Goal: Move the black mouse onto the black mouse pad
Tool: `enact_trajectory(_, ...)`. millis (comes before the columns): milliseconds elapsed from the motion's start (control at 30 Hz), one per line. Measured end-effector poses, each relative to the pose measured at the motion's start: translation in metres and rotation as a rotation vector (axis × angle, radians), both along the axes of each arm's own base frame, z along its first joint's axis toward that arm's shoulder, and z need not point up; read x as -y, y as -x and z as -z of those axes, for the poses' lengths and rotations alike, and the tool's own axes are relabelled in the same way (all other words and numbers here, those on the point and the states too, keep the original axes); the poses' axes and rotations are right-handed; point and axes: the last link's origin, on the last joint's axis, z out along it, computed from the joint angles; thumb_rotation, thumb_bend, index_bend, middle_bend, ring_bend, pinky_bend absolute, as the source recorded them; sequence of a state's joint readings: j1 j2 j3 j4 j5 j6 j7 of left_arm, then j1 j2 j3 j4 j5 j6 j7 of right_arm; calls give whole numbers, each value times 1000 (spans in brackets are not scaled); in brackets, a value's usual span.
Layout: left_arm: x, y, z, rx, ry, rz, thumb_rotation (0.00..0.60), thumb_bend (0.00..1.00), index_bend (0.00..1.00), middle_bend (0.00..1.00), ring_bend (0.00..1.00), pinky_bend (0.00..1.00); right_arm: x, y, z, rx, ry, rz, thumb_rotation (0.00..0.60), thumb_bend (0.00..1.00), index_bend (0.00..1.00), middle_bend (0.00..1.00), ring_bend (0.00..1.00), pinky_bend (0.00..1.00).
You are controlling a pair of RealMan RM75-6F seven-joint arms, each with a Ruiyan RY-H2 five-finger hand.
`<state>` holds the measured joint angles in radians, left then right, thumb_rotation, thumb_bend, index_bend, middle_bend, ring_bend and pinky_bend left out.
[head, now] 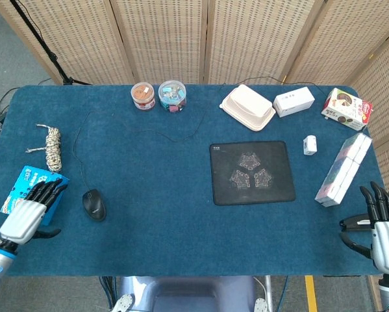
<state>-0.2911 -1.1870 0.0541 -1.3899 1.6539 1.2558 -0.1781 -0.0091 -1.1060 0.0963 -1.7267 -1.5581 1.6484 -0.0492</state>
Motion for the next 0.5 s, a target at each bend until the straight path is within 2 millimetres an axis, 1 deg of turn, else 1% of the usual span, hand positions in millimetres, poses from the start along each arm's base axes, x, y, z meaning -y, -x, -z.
enact_trajectory(167,-31,-12,25,-58,68,99,600,18,0,0,0,0,0,1,-1,-4,6,11,600,0,0,0,0,0)
enact_trajectory(267,-45,-20,35,-94,88,146,600,19,0,0,0,0,1,2,-2,-2,9,19,600,0,0,0,0,0)
enact_trajectory(500,-59,-29,44,-214,116,219,600,26,0,0,0,0,2,4,-4,6,21,37,600,0,0,0,0,0)
